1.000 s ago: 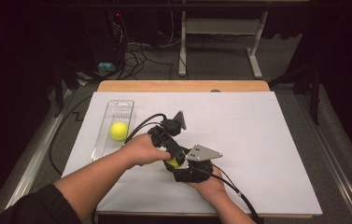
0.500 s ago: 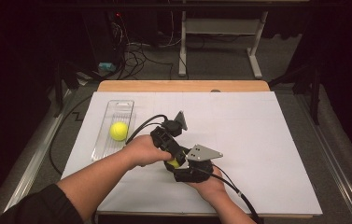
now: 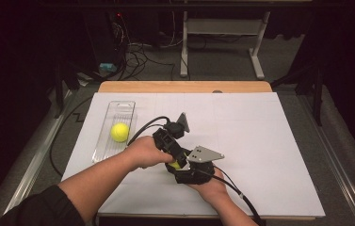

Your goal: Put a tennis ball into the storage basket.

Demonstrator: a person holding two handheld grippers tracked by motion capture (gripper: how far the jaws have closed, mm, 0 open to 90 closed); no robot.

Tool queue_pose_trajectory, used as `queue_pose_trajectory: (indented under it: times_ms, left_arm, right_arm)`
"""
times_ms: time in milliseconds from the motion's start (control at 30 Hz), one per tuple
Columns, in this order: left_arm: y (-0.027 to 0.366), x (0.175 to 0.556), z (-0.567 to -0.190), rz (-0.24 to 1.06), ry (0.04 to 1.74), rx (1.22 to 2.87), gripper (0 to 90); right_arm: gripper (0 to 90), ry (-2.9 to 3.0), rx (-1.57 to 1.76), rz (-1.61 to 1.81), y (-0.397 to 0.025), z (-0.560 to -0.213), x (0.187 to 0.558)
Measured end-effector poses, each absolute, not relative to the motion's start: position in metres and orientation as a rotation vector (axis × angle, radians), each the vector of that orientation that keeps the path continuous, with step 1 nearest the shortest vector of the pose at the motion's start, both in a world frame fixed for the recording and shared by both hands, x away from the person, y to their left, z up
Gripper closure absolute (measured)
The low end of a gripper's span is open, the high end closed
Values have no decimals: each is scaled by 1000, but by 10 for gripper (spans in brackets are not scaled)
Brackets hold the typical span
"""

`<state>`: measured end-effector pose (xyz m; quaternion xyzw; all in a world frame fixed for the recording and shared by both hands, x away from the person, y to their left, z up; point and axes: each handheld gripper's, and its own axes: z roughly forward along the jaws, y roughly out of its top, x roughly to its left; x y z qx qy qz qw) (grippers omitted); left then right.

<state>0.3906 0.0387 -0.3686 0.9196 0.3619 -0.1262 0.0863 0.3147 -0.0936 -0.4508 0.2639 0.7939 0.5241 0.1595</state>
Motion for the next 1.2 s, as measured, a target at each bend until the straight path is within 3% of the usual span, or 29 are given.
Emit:
queue_pose_trajectory:
  times_ms: [767, 1200]
  left_arm:
    - [38, 389, -366, -347, 1073, 2752, 271]
    - [38, 390, -366, -341, 1073, 2756, 271]
  right_arm:
    - [249, 2254, 762, 1511, -93, -451, 315]
    - [18, 2240, 766, 1508, -92, -453, 317]
